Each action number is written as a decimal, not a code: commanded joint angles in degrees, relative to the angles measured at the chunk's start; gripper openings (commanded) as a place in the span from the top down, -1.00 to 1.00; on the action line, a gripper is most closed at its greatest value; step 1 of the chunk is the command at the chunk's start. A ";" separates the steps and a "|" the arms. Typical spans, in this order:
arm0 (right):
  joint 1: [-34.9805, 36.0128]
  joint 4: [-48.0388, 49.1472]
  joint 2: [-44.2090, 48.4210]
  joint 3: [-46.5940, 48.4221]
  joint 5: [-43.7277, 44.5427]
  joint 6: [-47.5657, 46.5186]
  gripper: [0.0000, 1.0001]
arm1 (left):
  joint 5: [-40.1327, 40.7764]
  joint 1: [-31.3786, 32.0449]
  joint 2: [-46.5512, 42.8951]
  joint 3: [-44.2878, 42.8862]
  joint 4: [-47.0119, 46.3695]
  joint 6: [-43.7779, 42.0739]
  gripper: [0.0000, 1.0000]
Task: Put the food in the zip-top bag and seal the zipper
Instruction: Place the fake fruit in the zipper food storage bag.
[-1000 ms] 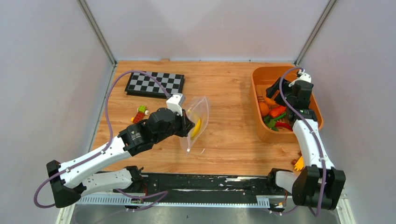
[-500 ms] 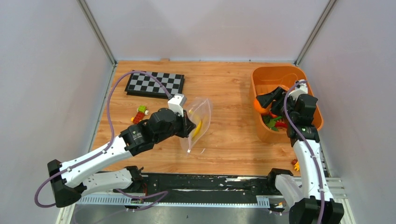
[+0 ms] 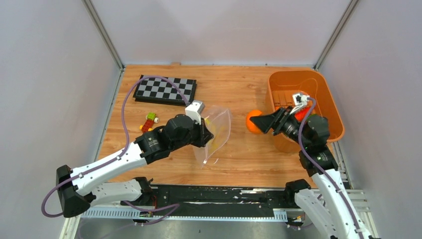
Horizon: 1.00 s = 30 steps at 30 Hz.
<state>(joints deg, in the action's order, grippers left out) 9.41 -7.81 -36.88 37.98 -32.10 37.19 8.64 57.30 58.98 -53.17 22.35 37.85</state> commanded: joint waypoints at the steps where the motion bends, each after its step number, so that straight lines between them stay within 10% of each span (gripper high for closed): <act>1: 10.52 4.00 -1.40 4.34 4.82 -1.34 0.01 | -1.90 -0.10 0.95 -1.40 -4.18 1.89 1.00; 18: 48.83 -5.82 -10.96 17.38 41.55 -17.80 0.12 | -5.26 -0.07 4.08 -2.64 -6.47 4.02 1.00; 30: 55.18 -3.36 -14.42 14.87 61.06 -23.65 0.14 | -4.48 -0.05 1.18 -2.73 -5.23 3.82 1.00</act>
<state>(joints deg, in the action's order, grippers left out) 64.20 -14.15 -52.95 54.08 21.58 16.58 3.90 57.30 62.50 -53.30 18.22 41.28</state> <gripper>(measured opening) 0.770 0.009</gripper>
